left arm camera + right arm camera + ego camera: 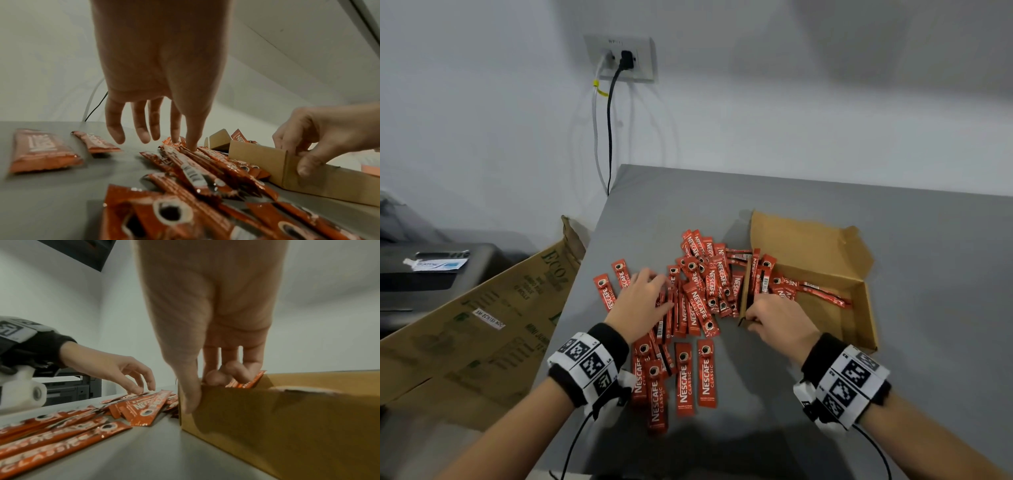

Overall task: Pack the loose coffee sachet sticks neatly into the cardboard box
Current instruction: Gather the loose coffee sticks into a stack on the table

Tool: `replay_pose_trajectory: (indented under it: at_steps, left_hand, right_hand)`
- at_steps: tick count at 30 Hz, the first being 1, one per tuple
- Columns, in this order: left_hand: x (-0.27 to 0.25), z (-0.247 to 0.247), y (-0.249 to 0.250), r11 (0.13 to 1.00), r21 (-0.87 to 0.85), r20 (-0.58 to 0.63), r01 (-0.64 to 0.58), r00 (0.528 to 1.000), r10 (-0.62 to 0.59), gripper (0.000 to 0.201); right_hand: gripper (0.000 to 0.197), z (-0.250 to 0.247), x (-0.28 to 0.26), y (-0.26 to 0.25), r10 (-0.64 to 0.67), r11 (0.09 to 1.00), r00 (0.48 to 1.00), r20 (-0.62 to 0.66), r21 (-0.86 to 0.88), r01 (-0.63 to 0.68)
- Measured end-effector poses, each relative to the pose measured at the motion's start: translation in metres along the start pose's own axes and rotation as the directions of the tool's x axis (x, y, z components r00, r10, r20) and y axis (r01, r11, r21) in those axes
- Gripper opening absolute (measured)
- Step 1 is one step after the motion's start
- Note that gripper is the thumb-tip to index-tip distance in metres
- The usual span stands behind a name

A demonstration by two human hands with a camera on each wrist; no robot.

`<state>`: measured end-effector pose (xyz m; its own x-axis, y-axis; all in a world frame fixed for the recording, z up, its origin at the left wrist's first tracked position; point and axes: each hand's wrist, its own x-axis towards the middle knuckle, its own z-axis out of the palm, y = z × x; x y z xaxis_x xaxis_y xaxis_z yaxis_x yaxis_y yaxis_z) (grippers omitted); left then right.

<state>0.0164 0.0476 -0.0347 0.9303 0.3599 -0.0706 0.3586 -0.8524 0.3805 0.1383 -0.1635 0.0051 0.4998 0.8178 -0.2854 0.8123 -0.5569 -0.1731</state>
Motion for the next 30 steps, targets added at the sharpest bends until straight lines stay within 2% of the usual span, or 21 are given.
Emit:
replay_pose_trajectory:
  at_steps: [5, 8, 10, 13, 14, 16, 18, 20, 24, 30]
  left_hand:
    - [0.003, 0.004, -0.001, 0.998, 0.019, -0.034, 0.055, 0.998, -0.054, 0.045]
    - [0.004, 0.003, -0.001, 0.991, 0.07, -0.053, 0.111, 0.993, -0.107, 0.045]
    - [0.004, 0.002, -0.001, 0.987, 0.072, -0.062, 0.144, 0.988, -0.14, 0.045]
    - [0.006, 0.004, 0.002, 0.987, 0.049, -0.027, 0.151, 0.988, -0.15, 0.044]
    - [0.006, 0.004, 0.004, 0.989, 0.036, -0.023, 0.144, 0.989, -0.143, 0.043]
    - [0.007, 0.004, 0.006, 0.992, -0.002, -0.027, 0.127, 0.992, -0.127, 0.037]
    - [0.009, 0.004, 0.006, 0.99, -0.072, -0.028, 0.117, 0.992, -0.12, 0.032]
    - [0.009, 0.001, 0.005, 0.982, -0.148, -0.022, 0.115, 0.993, -0.119, 0.029]
    - [0.009, -0.002, 0.003, 0.972, -0.2, -0.017, 0.124, 0.991, -0.13, 0.03]
    - [0.01, -0.004, 0.004, 0.957, -0.268, -0.053, 0.112, 0.99, -0.131, 0.029]
  right_hand:
    - [0.024, -0.002, 0.0, 0.008, 0.008, 0.999, 1.0, -0.009, -0.037, -0.009]
    - [0.026, -0.01, 0.0, 0.004, 0.056, 0.995, 0.998, 0.0, -0.088, -0.056]
    - [0.035, -0.018, 0.003, -0.005, 0.07, 0.993, 0.995, -0.076, -0.094, -0.077]
    - [0.048, -0.022, 0.019, -0.033, 0.023, 1.0, 0.969, -0.248, 0.02, -0.018]
    - [0.055, -0.017, 0.028, -0.044, 0.025, 0.998, 0.97, -0.244, 0.064, -0.01]
    - [0.077, 0.0, 0.046, -0.061, 0.09, 0.987, 0.988, -0.124, 0.146, -0.071]
    - [0.092, 0.019, 0.058, -0.072, 0.121, 0.988, 0.993, 0.0, 0.1, -0.121]
    - [0.088, 0.032, 0.063, -0.081, 0.079, 0.995, 0.997, 0.008, 0.067, -0.079]
    - [0.055, 0.042, 0.066, -0.091, 0.019, 0.988, 0.994, -0.103, 0.152, -0.003]
    - [0.038, 0.026, 0.068, -0.082, -0.025, 0.949, 0.991, -0.128, 0.309, 0.064]
